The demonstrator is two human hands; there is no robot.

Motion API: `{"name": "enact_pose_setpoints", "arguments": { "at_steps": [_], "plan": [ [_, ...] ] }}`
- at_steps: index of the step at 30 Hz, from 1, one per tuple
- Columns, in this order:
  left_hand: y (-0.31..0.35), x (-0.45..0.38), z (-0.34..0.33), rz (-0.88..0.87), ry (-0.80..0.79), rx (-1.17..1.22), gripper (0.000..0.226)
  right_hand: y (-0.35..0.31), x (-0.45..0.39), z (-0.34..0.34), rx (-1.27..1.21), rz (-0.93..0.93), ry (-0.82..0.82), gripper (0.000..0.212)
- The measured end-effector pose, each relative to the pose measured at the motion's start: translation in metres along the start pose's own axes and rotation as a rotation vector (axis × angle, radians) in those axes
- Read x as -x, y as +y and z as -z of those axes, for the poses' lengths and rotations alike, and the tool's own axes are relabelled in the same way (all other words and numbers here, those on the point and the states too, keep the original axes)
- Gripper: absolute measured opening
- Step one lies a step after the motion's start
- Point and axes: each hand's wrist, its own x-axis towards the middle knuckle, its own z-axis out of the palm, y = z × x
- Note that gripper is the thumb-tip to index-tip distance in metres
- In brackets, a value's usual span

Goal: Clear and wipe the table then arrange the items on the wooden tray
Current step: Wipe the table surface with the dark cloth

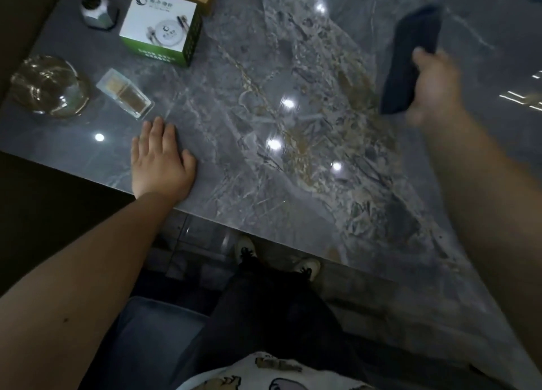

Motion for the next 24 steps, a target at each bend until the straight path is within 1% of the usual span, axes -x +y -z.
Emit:
{"name": "enact_pose_setpoints", "arguments": {
  "at_steps": [2,3,4,6,7,8,9,11,13,14,17,21,24],
  "plan": [
    [0.0,0.0,0.0,0.001,0.01,-0.002,0.059,-0.013,-0.052,-0.003,0.287,0.147,0.077,0.031],
    [0.0,0.0,0.0,-0.001,0.019,-0.003,0.059,-0.015,-0.074,-0.006,0.459,0.224,0.077,0.04],
    [0.0,0.0,0.0,-0.002,0.026,-0.002,0.059,-0.011,-0.095,-0.007,0.659,0.299,0.047,0.044],
    [0.0,-0.001,-0.001,0.005,0.037,0.002,0.06,0.008,-0.124,-0.008,1.096,0.401,-0.056,0.042],
    [0.0,-0.002,-0.001,0.008,0.04,0.001,0.061,0.02,-0.133,-0.008,1.251,0.442,-0.117,0.044],
    [0.0,-0.001,-0.001,0.009,0.041,0.001,0.061,0.029,-0.136,-0.01,1.358,0.475,-0.164,0.048],
    [0.001,-0.001,-0.001,0.009,0.041,0.003,0.061,0.036,-0.139,-0.012,1.422,0.504,-0.177,0.052],
    [0.0,-0.002,-0.002,0.013,0.046,0.004,0.062,0.043,-0.138,-0.013,1.474,0.531,-0.195,0.055],
    [0.001,-0.001,-0.002,0.011,0.042,-0.007,0.062,0.045,-0.116,-0.013,1.461,0.514,-0.276,0.056],
    [0.001,-0.002,-0.001,0.011,0.04,-0.01,0.062,0.048,-0.1,-0.014,1.457,0.537,-0.315,0.057],
    [0.001,-0.001,-0.001,0.02,0.029,-0.016,0.062,0.07,-0.031,-0.012,1.45,0.666,-0.438,0.058],
    [0.003,-0.002,0.0,0.017,0.015,-0.017,0.062,0.113,0.073,-0.001,1.437,0.675,-0.55,0.063],
    [0.003,0.0,0.001,0.017,0.005,-0.018,0.061,0.139,0.15,-0.006,1.408,0.689,-0.608,0.061]
  ]
}}
